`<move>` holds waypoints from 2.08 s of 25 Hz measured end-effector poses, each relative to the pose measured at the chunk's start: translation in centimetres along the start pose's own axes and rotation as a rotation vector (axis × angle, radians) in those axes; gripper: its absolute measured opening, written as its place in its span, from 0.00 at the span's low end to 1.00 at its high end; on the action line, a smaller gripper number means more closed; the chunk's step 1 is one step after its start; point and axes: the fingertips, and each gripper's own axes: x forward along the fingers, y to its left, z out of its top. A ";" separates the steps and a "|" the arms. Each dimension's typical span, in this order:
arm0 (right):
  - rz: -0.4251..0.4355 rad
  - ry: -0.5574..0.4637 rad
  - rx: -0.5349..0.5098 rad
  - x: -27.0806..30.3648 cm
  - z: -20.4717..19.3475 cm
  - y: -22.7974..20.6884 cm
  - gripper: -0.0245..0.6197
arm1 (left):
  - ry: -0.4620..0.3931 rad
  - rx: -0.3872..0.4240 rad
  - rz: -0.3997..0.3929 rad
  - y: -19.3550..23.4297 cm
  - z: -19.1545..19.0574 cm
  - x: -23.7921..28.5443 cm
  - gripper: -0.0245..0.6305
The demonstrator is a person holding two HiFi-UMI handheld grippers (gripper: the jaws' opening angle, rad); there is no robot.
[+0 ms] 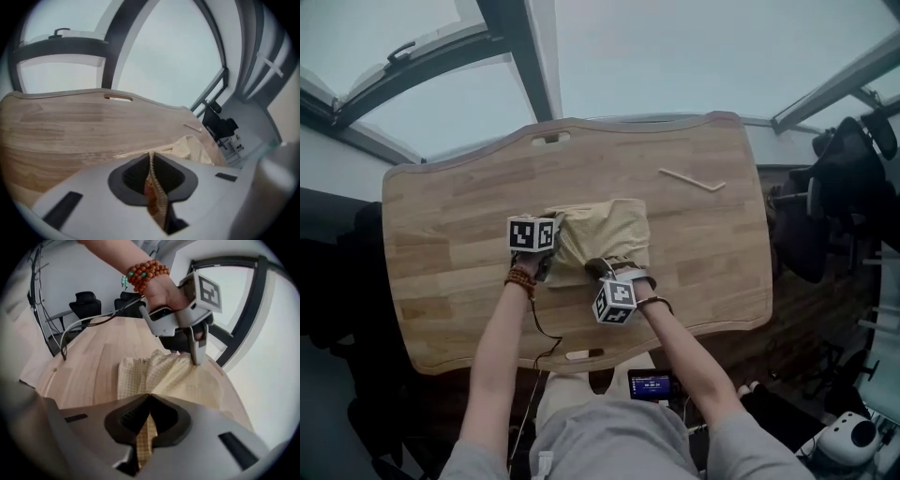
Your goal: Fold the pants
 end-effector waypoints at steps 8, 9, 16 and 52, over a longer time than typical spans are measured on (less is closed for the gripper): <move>0.118 -0.148 -0.185 -3.8 1.2 5.3 0.34 | -0.054 -0.249 0.103 4.3 -5.5 -4.1 0.34; 0.130 -0.173 -0.142 -4.3 1.0 5.2 0.35 | -0.078 -0.268 0.115 4.5 -6.2 -4.7 0.44; -0.086 -0.339 0.274 -8.9 0.1 -5.2 0.33 | -0.433 -0.023 0.087 -1.1 -2.2 -11.8 0.45; -0.624 -0.725 0.532 -34.0 12.3 0.1 0.04 | -1.026 0.527 0.259 -25.7 -4.6 -34.3 0.05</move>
